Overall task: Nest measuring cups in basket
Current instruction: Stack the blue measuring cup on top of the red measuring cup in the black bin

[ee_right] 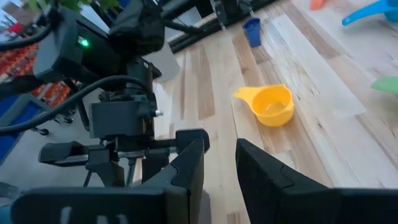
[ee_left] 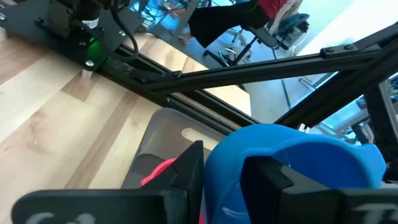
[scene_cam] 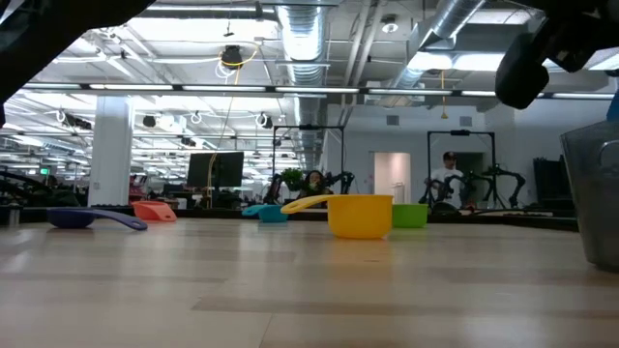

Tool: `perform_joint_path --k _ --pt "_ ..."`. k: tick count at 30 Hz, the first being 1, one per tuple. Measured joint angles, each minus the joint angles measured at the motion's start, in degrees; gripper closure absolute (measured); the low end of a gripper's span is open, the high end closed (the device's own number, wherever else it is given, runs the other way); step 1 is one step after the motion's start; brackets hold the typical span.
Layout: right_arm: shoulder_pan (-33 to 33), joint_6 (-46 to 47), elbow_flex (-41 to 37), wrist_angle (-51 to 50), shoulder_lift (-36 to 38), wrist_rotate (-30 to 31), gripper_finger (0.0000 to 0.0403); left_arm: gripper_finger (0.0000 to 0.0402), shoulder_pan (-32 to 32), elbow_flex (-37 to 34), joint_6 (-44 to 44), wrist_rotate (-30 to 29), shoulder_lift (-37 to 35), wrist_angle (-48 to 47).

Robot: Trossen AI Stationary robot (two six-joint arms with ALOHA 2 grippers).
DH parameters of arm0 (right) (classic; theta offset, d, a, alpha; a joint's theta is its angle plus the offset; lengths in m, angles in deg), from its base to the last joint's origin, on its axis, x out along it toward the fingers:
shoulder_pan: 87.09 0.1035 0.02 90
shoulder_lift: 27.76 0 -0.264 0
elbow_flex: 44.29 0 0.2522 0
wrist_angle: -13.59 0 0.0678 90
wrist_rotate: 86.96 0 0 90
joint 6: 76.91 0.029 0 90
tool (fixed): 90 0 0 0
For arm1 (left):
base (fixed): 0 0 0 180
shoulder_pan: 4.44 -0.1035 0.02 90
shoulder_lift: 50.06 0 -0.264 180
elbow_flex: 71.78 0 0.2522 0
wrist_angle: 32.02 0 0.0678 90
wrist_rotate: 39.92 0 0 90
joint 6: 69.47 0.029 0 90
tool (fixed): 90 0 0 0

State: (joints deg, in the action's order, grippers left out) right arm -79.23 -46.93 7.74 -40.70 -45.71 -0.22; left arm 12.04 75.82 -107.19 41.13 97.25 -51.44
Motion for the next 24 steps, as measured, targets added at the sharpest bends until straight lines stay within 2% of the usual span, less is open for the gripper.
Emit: perform_joint_path --k 11,21,24 --pt "0.0 -0.4 0.0 0.7 0.0 -0.3 0.0285 0.0316 -0.2 0.0 -0.2 1.4 0.0 -0.2" --pt "0.0 -0.4 0.0 0.7 0.0 -0.6 0.0285 0.0222 -0.6 0.0 -3.9 2.2 1.3 3.4" --pt "0.0 -0.5 0.0 0.6 0.0 -1.3 0.0285 0.0205 -0.6 0.1 -4.6 2.5 2.3 4.6"
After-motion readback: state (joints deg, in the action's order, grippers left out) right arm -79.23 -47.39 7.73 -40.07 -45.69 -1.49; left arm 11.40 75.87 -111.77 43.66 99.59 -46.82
